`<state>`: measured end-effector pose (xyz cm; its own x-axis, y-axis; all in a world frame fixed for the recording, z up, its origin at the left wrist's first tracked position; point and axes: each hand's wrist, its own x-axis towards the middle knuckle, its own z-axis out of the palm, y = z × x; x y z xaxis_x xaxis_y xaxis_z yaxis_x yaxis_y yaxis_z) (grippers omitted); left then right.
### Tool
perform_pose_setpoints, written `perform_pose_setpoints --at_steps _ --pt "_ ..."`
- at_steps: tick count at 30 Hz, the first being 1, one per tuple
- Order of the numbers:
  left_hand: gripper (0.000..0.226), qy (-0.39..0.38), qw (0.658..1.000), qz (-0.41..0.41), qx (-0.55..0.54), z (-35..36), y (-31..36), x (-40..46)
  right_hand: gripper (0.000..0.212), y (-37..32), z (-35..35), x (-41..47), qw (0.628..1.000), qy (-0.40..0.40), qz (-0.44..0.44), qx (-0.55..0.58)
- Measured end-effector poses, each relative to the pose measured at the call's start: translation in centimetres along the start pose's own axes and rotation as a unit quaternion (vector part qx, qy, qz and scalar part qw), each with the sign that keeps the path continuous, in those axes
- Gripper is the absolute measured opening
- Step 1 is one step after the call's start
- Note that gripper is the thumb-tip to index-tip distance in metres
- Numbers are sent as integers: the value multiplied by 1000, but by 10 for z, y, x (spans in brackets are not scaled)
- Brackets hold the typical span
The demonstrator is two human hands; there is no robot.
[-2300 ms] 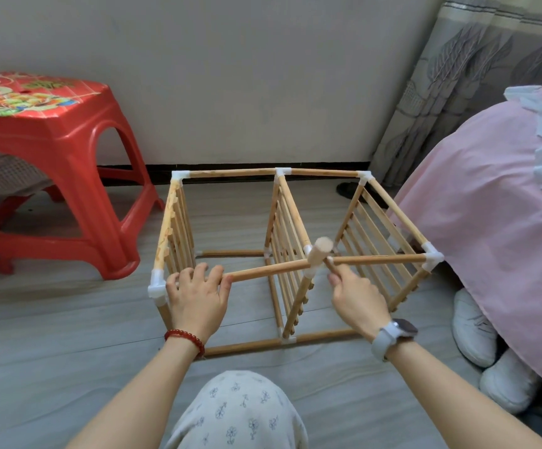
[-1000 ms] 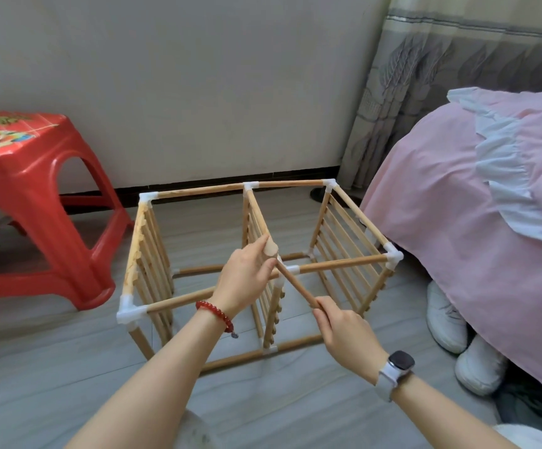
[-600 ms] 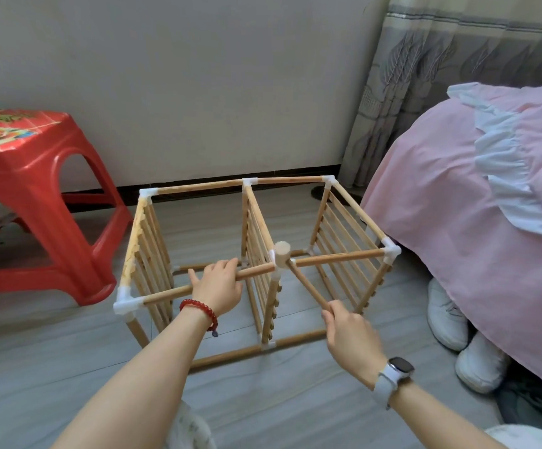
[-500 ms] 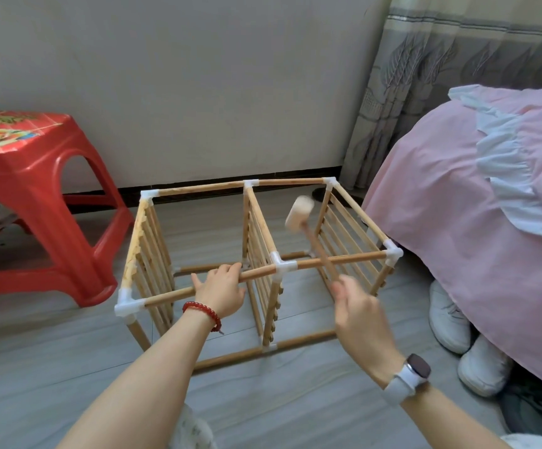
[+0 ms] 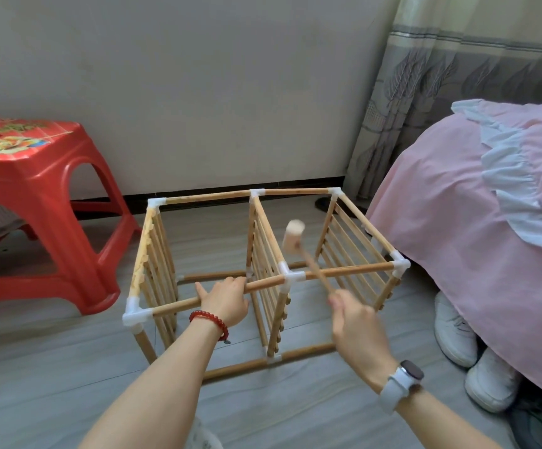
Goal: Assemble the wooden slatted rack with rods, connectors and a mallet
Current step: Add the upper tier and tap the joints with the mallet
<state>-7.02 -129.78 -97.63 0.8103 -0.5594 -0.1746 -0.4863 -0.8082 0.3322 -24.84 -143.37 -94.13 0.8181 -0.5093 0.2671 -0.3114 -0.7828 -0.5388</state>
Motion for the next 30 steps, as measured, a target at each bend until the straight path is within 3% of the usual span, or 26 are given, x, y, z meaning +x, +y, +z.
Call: perform_pose_setpoints --at_steps 2,5,7,9,10,13,15,18,21,22,25,26,30 --pt "33 1 1000 -1 -7 -5 -2 2 17 0 0 3 997 58 -13 57" --pt "33 -4 1000 -6 -14 -3 -3 -2 22 6 8 -8 993 -90 39 -62" --pt "34 -5 1000 -7 -16 -4 -4 -4 19 10 8 -6 997 -50 39 -51" --pt "37 1 1000 -7 -20 -6 -5 -1 16 8 3 0 997 55 25 46" --pt "39 -6 1000 -11 -24 -6 -5 -1 15 10 4 -1 997 47 28 56" --pt "43 -10 997 -8 -71 -4 -3 -2 16 24 18 -13 992 -108 37 -52" --pt "39 -11 995 10 -102 -3 1 -2 17 34 15 -10 995 -85 46 -4" --pt "34 5 994 28 -103 -4 3 2 18 32 6 -1 997 24 20 77" --pt "36 6 997 19 -81 -3 6 4 17 33 12 -5 997 -76 32 2" --pt "36 4 997 19 -70 -1 8 4 18 33 12 -7 997 -76 25 -2" --pt "35 2 999 32 -43 2 16 7 18 25 4 -5 995 57 -11 85" --pt "34 -2 999 35 -39 3 18 9 17 23 3 -5 993 69 -10 92" --pt "32 -9 999 31 -38 4 21 11 22 31 11 -9 993 -92 32 -69"
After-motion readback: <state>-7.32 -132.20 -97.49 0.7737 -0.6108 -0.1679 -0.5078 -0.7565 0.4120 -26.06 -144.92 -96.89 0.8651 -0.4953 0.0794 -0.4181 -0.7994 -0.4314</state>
